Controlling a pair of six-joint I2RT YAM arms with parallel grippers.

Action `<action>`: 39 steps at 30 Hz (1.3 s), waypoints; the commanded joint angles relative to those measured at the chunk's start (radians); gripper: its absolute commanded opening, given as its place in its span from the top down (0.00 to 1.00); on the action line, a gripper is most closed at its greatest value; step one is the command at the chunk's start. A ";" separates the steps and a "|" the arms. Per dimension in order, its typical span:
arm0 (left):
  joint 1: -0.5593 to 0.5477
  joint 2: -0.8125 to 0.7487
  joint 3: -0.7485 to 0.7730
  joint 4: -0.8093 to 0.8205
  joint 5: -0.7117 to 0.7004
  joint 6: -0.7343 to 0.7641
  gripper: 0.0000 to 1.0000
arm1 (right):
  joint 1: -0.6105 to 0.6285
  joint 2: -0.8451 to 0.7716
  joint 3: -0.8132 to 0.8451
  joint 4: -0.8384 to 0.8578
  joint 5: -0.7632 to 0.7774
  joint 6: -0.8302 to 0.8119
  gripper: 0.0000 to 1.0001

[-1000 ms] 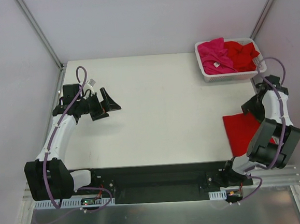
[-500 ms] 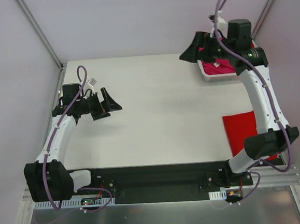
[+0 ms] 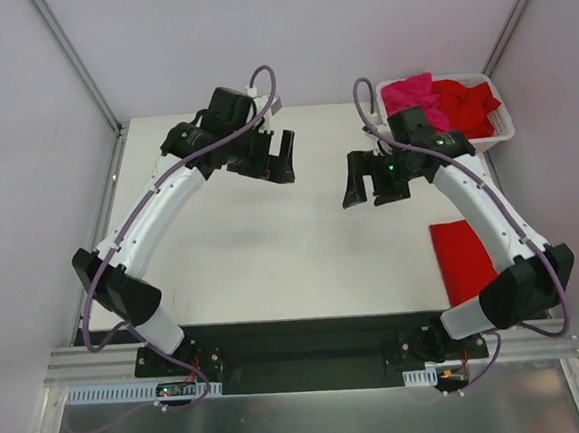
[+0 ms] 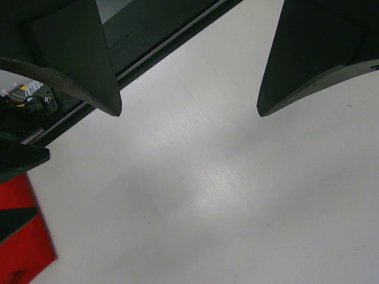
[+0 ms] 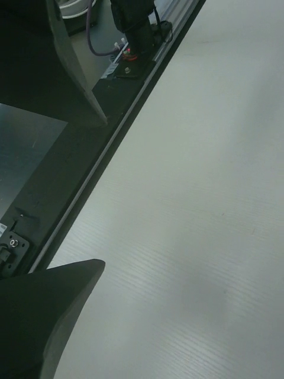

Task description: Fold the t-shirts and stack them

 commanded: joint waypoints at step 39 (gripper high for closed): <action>0.019 -0.229 -0.106 0.059 0.124 -0.124 0.01 | 0.002 -0.213 0.082 0.030 -0.081 0.045 0.04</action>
